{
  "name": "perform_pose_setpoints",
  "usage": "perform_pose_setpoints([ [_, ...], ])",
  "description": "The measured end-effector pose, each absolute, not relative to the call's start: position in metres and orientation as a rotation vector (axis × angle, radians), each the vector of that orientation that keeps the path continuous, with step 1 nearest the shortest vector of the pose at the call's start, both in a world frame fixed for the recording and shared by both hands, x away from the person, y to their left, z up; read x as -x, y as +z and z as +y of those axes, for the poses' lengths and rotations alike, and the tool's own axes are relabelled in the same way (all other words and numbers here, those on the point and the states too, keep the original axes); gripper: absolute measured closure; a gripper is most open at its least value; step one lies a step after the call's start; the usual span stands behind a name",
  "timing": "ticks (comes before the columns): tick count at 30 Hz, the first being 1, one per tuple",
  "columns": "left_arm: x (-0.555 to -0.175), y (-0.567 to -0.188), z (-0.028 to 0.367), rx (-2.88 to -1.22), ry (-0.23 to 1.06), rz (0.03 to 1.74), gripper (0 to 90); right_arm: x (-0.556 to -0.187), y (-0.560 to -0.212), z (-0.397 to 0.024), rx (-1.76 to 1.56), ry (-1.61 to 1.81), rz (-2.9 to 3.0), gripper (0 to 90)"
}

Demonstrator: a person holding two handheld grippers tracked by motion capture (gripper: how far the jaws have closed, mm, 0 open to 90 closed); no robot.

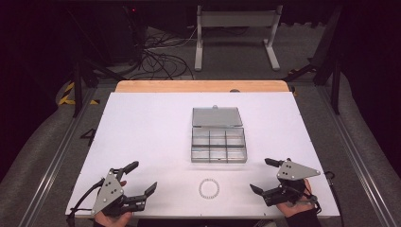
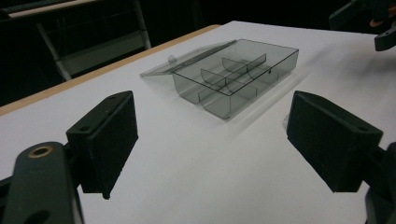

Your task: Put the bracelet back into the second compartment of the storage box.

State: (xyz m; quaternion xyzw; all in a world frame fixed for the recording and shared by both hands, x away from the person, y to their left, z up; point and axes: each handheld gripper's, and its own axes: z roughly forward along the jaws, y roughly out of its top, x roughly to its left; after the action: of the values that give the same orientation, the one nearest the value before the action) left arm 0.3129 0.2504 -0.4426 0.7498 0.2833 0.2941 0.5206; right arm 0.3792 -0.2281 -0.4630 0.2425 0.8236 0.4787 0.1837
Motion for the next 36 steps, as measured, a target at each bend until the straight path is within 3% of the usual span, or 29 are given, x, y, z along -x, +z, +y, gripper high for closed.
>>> perform_pose_setpoints([
  [36,-0.312,-0.442,0.251,-1.794,0.698,0.679,15.7,-0.383,-0.448,-0.206,-0.619,1.337,2.398,1.9],
])
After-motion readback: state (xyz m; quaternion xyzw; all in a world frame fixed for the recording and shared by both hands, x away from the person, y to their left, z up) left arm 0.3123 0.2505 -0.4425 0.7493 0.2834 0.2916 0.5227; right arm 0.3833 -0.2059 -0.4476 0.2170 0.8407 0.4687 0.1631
